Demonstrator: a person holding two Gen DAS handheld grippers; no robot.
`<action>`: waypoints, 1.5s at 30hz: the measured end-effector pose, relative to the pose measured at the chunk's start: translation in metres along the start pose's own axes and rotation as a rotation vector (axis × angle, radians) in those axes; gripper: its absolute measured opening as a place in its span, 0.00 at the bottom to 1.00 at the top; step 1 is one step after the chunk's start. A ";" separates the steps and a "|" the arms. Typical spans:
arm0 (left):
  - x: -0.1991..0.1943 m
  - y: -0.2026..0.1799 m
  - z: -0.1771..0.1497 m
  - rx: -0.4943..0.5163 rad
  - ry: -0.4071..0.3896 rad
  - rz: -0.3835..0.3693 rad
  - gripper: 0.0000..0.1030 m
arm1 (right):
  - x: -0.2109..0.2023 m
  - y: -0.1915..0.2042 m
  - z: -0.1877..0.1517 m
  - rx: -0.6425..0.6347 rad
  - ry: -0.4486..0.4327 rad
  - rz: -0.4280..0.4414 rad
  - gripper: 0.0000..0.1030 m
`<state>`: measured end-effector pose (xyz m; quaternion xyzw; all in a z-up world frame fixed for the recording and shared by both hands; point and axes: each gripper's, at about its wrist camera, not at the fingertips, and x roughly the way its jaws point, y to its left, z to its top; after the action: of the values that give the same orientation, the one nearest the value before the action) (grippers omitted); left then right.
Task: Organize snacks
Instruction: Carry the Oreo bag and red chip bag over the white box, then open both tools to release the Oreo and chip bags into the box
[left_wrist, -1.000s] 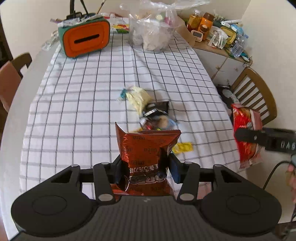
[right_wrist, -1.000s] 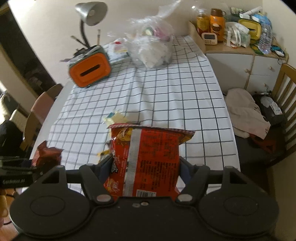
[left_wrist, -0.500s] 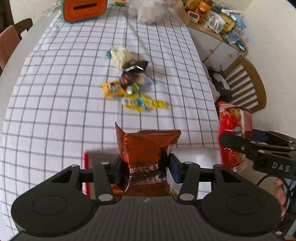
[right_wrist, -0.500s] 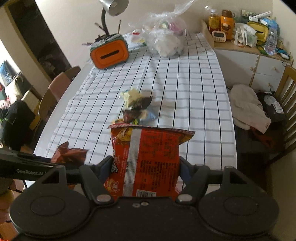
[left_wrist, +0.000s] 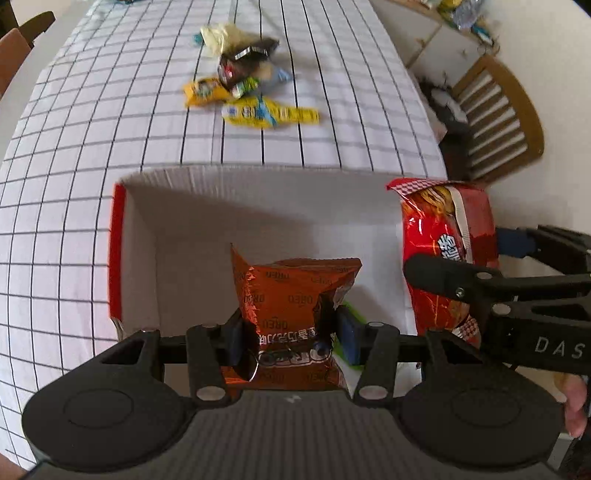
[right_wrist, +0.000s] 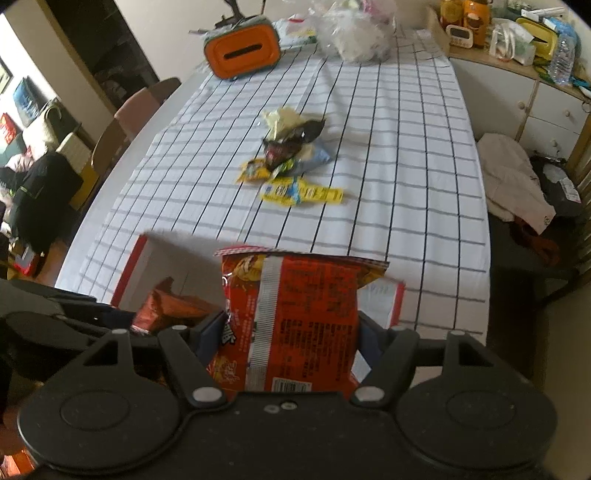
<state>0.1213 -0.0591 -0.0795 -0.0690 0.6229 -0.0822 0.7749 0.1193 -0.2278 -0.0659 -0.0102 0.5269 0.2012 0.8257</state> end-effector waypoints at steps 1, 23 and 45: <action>0.004 0.000 -0.002 -0.001 0.006 0.012 0.48 | 0.002 0.001 -0.004 -0.005 0.006 -0.005 0.70; 0.060 0.029 0.020 -0.146 0.163 0.124 0.48 | 0.065 0.031 -0.046 -0.204 0.152 -0.065 0.70; 0.081 0.026 0.024 -0.145 0.216 0.136 0.56 | 0.076 0.040 -0.039 -0.290 0.201 -0.084 0.71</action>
<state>0.1634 -0.0507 -0.1575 -0.0735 0.7103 0.0088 0.7000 0.0989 -0.1755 -0.1419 -0.1713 0.5714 0.2387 0.7663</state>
